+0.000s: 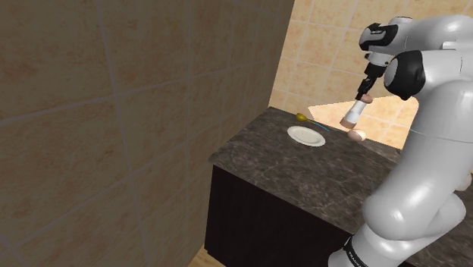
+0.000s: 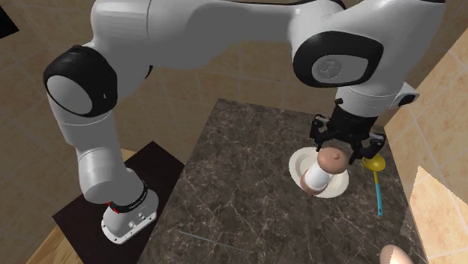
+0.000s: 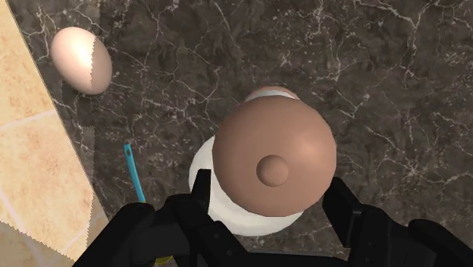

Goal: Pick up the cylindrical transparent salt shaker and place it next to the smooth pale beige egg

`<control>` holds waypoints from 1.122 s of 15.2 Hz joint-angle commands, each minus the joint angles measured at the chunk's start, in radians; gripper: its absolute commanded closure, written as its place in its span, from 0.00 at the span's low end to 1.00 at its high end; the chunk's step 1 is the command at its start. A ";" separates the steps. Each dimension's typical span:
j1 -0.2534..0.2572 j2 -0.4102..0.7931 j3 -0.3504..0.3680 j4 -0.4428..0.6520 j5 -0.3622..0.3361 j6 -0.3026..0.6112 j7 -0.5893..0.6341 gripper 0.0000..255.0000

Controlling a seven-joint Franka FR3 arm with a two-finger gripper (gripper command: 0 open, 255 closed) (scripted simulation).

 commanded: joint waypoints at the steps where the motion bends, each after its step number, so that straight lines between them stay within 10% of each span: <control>1: -0.055 0.067 -0.006 0.060 0.048 -0.008 -0.054 1.00; 9: -0.373 0.424 0.042 0.542 0.242 -0.159 -0.181 1.00; 17: -0.309 0.378 0.032 0.343 0.224 -0.017 -0.201 1.00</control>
